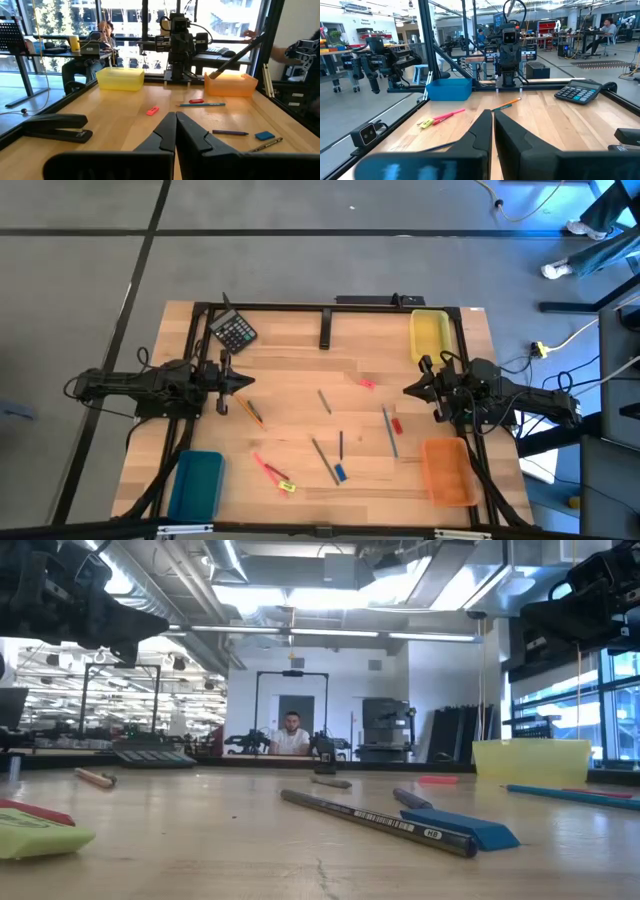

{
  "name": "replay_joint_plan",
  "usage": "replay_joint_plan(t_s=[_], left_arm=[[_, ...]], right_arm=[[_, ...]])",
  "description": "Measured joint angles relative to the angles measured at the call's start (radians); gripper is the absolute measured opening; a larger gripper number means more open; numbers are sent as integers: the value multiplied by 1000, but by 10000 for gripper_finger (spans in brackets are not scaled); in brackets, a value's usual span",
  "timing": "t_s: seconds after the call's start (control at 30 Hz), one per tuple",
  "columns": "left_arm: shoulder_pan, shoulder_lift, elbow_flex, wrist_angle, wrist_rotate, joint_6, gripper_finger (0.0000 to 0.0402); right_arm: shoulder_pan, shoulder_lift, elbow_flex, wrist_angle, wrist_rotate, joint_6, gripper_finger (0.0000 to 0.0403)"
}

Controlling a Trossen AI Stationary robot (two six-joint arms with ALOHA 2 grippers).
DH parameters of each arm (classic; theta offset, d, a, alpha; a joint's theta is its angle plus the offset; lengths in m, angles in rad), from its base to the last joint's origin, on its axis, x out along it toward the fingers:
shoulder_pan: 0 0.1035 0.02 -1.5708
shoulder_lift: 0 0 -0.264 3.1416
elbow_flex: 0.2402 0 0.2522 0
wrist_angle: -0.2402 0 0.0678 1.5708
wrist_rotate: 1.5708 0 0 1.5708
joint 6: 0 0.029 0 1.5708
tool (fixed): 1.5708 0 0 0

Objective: Sort crayons/erasers/pens/pencils in bins

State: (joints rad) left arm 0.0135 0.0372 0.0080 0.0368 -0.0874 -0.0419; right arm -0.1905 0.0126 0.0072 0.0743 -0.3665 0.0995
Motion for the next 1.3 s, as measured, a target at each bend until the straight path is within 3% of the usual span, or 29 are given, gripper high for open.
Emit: replay_joint_plan(t_s=[0.73, 0.87, 1.3], left_arm=[[0, 0, 0, -7, 0, 1, 0], [0, -13, 2, 76, -11, 0, 0], [0, -11, 0, 75, -22, 1, 0]], right_arm=[[0, 0, 0, 0, 0, -1, 23], [0, 0, 0, 0, 0, 0, 23], [0, 0, 0, 26, 0, 4, 23]])
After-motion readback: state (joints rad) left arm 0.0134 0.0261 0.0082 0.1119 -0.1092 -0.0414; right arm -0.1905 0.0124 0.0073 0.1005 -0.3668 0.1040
